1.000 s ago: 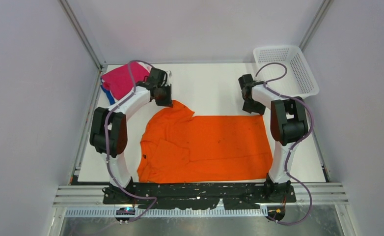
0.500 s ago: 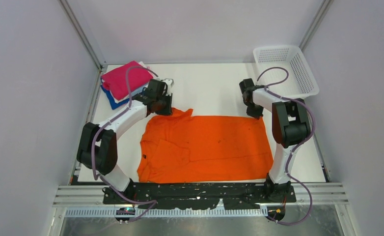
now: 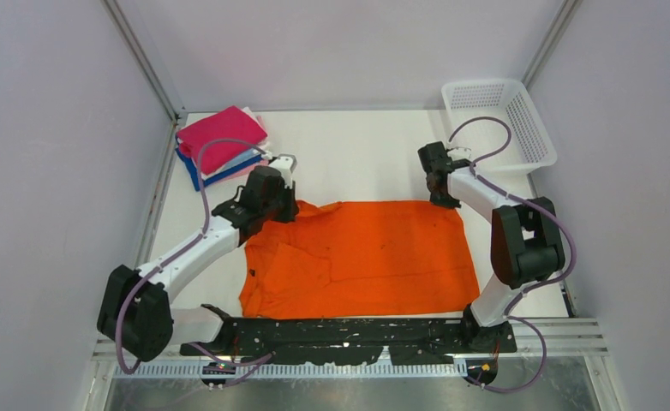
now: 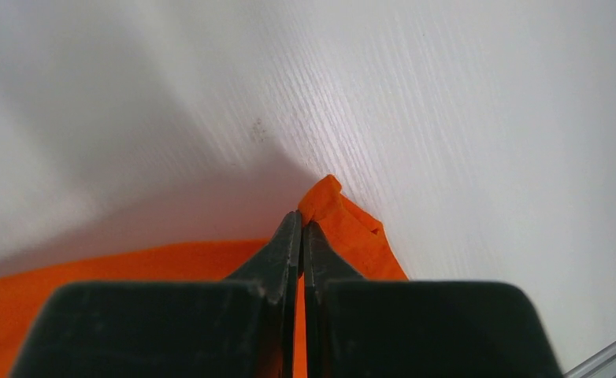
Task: Fold and stack the t-shirts
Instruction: Grab the side of the flattened tshirt furthest away from the robot with both arms, then fold the other side of the tshirt into a rectangle, then rotate the tshirt 90 degrees, then grab the bottom of the folded rectangular tshirt with both arms, then fold the folded rectangular tshirt in 1/3 of the way
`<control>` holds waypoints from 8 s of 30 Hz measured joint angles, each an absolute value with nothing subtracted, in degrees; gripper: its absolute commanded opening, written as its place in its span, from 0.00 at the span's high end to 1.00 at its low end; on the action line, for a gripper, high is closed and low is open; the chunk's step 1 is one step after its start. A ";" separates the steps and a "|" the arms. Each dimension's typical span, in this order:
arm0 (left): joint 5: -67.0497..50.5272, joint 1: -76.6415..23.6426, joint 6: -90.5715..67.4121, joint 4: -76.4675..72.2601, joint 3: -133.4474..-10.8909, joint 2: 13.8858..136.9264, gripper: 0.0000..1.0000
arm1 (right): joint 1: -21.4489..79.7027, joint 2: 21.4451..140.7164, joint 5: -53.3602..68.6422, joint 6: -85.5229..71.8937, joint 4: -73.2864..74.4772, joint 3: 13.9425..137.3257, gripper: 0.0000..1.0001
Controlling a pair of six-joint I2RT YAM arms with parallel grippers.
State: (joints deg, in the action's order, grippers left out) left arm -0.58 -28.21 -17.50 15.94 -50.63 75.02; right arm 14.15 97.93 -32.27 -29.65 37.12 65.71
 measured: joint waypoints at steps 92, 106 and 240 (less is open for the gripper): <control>-19.90 -24.84 -52.51 11.38 -27.00 70.19 0.00 | 19.03 73.01 4.56 -29.21 21.74 36.36 0.05; -19.09 -16.80 -45.71 33.23 -98.48 126.19 0.00 | 20.91 73.80 9.21 -29.04 18.50 34.50 0.05; -16.78 -45.89 -49.47 15.75 -40.01 73.93 1.00 | 37.15 44.62 13.15 -41.04 27.68 25.52 0.95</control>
